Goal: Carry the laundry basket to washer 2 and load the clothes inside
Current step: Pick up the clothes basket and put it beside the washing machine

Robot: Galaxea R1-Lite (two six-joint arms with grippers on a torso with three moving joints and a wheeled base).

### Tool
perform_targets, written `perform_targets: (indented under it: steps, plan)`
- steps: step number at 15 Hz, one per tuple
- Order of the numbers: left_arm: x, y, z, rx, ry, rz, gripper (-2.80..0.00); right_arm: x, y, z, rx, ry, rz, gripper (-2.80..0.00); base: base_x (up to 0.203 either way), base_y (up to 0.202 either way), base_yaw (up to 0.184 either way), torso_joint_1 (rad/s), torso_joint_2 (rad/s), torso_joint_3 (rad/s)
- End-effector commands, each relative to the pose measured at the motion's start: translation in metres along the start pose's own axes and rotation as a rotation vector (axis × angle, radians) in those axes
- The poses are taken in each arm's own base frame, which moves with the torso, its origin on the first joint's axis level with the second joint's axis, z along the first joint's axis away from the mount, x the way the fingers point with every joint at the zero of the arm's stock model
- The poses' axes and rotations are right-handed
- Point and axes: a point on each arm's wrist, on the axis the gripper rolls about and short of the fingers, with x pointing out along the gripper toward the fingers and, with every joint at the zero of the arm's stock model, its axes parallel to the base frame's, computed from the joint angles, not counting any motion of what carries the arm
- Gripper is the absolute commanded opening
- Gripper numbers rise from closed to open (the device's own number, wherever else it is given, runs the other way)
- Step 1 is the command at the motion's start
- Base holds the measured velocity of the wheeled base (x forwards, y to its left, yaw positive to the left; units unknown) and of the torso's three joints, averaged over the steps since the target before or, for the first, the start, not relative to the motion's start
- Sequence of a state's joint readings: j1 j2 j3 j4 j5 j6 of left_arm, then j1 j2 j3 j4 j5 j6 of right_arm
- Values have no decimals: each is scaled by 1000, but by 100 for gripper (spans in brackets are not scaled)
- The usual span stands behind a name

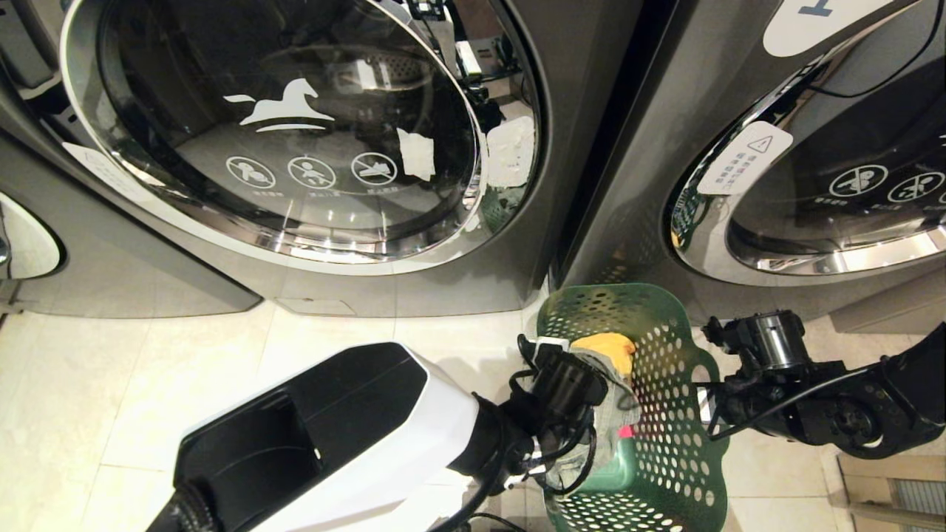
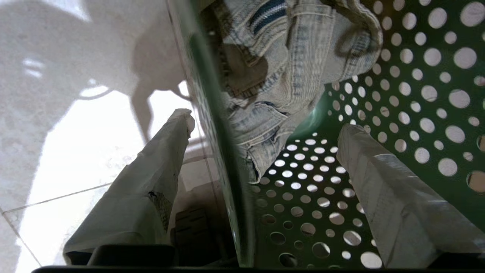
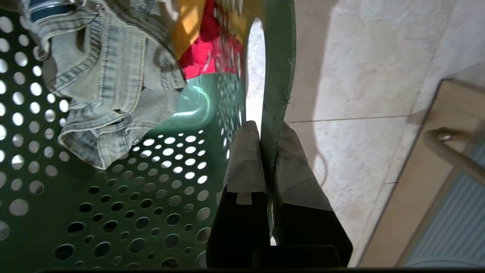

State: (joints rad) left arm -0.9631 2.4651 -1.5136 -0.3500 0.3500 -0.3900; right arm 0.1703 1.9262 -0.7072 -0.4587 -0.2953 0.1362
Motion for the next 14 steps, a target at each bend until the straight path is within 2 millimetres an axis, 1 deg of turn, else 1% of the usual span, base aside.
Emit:
perform_targets:
  steps: [1,3,6,9,11,14]
  plan:
    - [-3,-6,0,-1,-7,-13,0,-2,-10,5,-6,-19,-24,-280,0,0,0,0,0,0]
    - [-6,-10,0,3,-10,-23,0,-4,-20,9,-20,-29,-44,-280,0,0,0,0,0,0]
    - [-9,-11,3,-1,-17,-25,0,-5,-36,12,-28,-38,-79,-280,0,0,0,0,0,0]
    - [-10,-10,6,-1,-21,-17,0,-3,-51,11,-46,-24,-112,-280,0,0,0,0,0,0]
    - [-8,-6,3,2,-13,6,0,-2,-55,11,-40,-21,-104,-280,0,0,0,0,0,0]
    - [-9,0,6,3,-13,47,0,-1,-55,8,-48,-8,-95,-280,0,0,0,0,0,0]
